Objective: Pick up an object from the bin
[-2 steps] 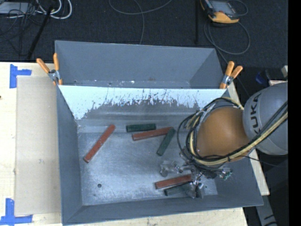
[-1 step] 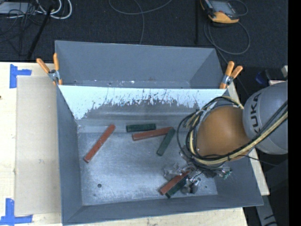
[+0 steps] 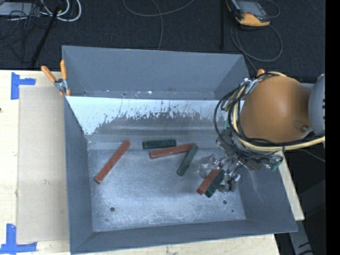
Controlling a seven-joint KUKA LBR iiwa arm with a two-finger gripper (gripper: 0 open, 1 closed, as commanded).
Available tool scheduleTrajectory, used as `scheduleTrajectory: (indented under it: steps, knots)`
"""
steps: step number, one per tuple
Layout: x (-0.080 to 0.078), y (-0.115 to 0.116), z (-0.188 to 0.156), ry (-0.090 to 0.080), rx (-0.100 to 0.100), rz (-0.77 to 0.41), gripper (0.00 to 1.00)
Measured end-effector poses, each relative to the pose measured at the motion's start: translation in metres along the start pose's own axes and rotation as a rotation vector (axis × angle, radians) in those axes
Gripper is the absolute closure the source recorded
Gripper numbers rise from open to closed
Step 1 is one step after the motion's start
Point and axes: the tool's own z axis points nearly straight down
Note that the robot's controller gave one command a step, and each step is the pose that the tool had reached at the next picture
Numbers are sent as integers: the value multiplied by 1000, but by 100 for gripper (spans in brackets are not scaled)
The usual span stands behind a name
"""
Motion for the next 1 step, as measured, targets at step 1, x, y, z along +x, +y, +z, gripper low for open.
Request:
scheduleTrajectory:
  steps: [1]
  knots:
    - [2, -23, -104, 0, 2, 20, 100]
